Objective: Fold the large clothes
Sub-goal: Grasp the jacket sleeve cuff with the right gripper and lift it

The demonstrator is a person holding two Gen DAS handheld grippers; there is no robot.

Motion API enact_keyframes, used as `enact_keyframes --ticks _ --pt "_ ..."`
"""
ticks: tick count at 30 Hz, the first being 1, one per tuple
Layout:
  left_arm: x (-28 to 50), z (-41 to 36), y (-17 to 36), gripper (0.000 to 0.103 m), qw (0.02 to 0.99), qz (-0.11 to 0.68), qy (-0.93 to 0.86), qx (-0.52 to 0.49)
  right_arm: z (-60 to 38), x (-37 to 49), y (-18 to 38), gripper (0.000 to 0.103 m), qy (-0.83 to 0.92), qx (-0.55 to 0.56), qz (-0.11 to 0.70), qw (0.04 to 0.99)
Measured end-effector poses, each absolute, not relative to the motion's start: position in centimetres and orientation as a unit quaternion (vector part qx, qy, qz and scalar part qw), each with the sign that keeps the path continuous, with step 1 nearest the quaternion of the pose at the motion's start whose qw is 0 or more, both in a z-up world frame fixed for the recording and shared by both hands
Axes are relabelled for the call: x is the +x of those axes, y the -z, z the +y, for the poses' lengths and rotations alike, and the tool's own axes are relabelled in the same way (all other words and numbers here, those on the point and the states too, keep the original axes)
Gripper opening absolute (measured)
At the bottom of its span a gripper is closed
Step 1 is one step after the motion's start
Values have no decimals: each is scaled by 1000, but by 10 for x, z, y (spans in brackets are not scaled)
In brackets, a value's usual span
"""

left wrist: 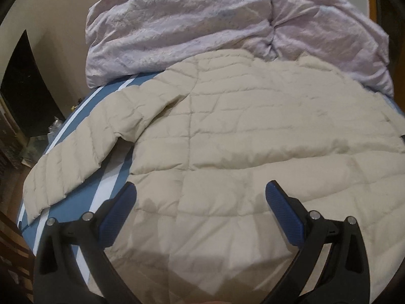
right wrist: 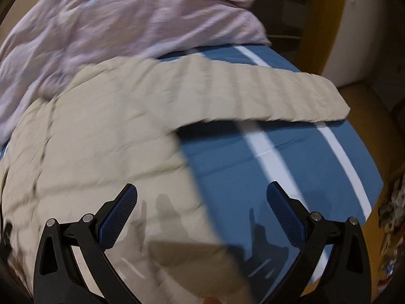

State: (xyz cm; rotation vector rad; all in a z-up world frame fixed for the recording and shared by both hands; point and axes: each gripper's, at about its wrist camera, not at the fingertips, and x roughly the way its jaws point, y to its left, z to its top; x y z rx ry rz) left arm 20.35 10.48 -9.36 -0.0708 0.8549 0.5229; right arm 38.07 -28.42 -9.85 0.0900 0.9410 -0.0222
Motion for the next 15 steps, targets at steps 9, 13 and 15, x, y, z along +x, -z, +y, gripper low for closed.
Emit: enact_keyframes --ticks 9,13,15 --pt "211 111 118 101 864 431 -256 -34 -412 458 124 97 168 164 462 855" --pt "211 113 119 101 864 434 -252 -42 -463 468 140 84 207 250 457 828" --pt "211 114 120 101 864 435 -250 -47 -479 467 139 80 224 273 428 832"
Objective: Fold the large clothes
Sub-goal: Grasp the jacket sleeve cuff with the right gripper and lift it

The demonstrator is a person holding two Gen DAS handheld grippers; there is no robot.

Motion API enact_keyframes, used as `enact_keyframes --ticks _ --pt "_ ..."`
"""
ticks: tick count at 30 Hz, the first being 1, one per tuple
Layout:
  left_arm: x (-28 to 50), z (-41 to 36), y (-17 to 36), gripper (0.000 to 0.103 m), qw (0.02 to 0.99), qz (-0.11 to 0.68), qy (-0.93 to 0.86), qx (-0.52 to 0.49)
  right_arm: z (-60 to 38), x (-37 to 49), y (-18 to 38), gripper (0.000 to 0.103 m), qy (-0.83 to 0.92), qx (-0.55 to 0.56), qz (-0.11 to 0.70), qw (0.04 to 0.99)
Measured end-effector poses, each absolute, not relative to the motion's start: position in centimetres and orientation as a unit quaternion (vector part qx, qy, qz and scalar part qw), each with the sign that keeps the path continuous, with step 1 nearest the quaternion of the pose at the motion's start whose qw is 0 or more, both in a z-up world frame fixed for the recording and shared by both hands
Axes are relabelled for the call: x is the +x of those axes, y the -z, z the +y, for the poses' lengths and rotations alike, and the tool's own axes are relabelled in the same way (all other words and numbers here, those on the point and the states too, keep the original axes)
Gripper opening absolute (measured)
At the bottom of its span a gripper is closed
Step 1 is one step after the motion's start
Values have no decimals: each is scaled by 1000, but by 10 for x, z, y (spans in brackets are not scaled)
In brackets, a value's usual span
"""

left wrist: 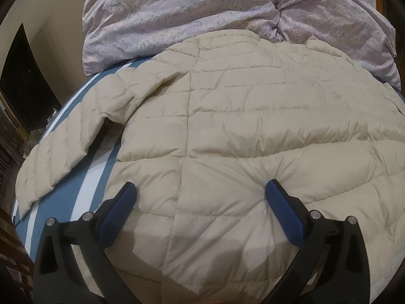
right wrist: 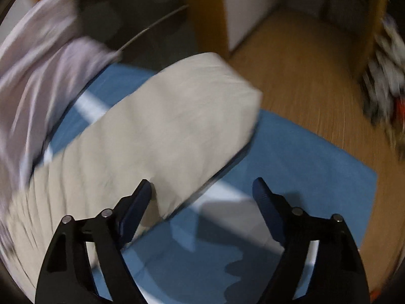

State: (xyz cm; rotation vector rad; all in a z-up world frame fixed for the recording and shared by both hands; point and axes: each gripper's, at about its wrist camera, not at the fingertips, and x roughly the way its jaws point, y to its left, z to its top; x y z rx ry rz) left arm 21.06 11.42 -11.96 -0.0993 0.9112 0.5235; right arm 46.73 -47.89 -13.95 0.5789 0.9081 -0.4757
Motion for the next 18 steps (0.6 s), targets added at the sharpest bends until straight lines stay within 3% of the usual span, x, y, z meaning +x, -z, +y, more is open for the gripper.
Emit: enact_keyframes --ticks 7,12,18 --pt "210 122 122 101 864 437 -238 -82 -491 476 145 60 230 274 390 849" --pt "210 124 123 101 864 438 -232 -92 -479 476 145 16 206 252 383 865" --pt "210 125 123 101 864 438 -230 -96 -457 478 118 10 192 196 360 892"
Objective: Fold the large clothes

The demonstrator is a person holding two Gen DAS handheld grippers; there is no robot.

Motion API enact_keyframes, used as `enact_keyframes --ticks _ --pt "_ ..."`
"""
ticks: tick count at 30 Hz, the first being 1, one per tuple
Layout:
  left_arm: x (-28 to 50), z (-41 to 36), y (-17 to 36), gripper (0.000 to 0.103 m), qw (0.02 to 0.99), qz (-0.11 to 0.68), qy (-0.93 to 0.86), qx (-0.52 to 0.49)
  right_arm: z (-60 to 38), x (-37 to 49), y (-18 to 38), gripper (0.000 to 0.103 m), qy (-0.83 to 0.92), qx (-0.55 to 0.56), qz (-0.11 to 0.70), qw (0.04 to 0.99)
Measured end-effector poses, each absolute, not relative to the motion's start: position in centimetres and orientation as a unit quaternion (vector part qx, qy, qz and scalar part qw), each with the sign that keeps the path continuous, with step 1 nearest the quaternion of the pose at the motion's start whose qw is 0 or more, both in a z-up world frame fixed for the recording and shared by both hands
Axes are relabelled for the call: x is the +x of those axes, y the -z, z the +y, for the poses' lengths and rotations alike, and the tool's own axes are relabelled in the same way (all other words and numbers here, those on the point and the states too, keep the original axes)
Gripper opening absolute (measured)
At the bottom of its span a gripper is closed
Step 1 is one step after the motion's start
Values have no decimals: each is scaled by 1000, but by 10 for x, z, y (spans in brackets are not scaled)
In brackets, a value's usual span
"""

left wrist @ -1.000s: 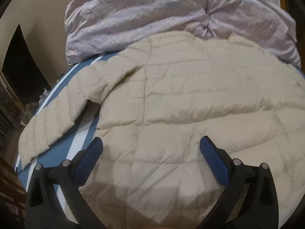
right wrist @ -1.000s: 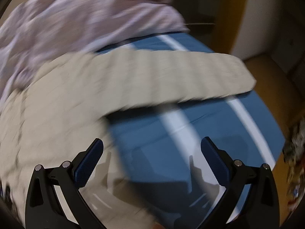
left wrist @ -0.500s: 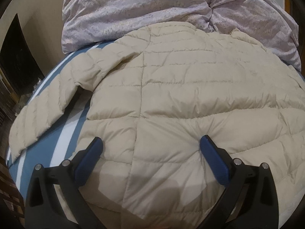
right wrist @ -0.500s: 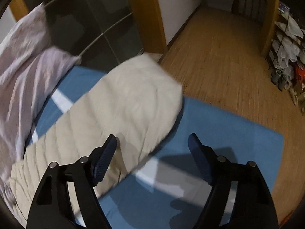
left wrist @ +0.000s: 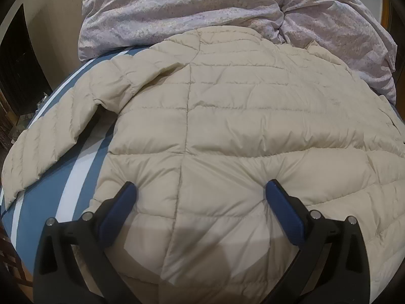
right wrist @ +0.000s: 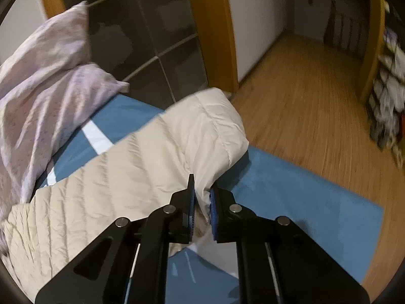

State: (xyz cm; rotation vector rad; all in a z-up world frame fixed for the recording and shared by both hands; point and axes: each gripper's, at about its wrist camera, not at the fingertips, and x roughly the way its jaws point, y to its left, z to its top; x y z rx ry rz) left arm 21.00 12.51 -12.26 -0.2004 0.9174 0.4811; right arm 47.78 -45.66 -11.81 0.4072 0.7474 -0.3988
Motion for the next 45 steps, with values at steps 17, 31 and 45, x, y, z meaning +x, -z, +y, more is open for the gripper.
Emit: enact_keyframes --ticks 17,31,45 --pt "209 126 122 101 865 437 -227 -101 -206 474 47 9 -115 68 341 931" --pt "209 126 122 101 864 437 -225 -106 -28 417 82 9 -281 22 403 871" --pt "205 128 118 101 869 430 -212 -117 38 371 99 54 -334 -24 456 824"
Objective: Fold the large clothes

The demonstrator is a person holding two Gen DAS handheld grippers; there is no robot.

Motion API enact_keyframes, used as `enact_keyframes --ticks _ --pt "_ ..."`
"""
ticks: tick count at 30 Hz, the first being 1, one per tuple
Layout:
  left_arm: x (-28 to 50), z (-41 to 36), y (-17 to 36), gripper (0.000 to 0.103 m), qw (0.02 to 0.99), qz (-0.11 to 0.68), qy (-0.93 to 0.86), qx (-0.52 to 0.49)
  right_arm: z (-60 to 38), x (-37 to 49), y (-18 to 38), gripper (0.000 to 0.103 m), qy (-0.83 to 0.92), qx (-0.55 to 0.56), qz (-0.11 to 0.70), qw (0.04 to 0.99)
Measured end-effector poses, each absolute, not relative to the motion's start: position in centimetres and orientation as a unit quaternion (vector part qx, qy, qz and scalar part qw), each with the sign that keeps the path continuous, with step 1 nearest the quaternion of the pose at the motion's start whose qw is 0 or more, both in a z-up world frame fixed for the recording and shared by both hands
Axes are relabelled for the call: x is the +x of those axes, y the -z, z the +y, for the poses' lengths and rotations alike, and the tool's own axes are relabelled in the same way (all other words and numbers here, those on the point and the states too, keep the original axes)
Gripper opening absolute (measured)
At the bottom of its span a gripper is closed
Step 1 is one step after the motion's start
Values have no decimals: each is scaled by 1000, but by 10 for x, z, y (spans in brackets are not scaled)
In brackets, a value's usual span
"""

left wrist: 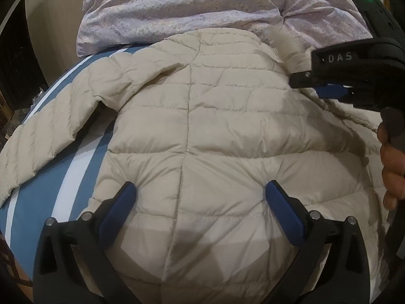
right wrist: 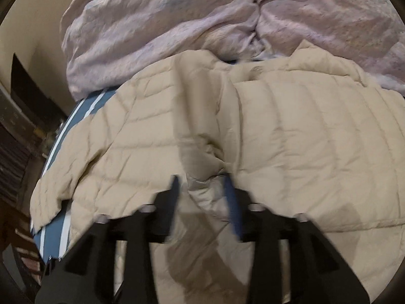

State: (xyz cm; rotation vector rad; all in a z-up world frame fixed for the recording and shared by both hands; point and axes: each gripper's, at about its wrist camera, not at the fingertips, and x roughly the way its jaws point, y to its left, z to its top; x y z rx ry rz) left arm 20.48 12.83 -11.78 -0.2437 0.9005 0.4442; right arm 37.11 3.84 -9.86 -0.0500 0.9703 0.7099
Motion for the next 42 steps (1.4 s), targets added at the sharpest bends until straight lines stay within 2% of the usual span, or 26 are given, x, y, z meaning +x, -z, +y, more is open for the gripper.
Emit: enact_keyframes --ticks 6,11,13,15,18,33,36,42 --pt "177 148 104 101 874 416 -217 -129 3 364 67 55 -321 12 389 863" --pt "146 188 90 101 867 402 -254 -149 9 386 90 55 -252 -23 410 876" --pt "135 204 84 101 863 396 -273 -153 19 389 102 58 -246 -36 423 871" --pt "126 219 80 101 860 392 -286 -156 29 389 112 69 -240 -48 430 869" --pt "109 243 74 101 859 384 -291 -176 39 390 123 75 -226 -79 429 871" --pt "38 346 74 101 788 403 -399 -238 42 386 131 81 -229 -91 414 876" --pt "27 365 76 94 781 398 -404 -260 42 386 131 81 -230 -90 414 876" --pt "12 394 87 74 760 389 -416 -313 40 386 130 81 -238 -89 413 875"
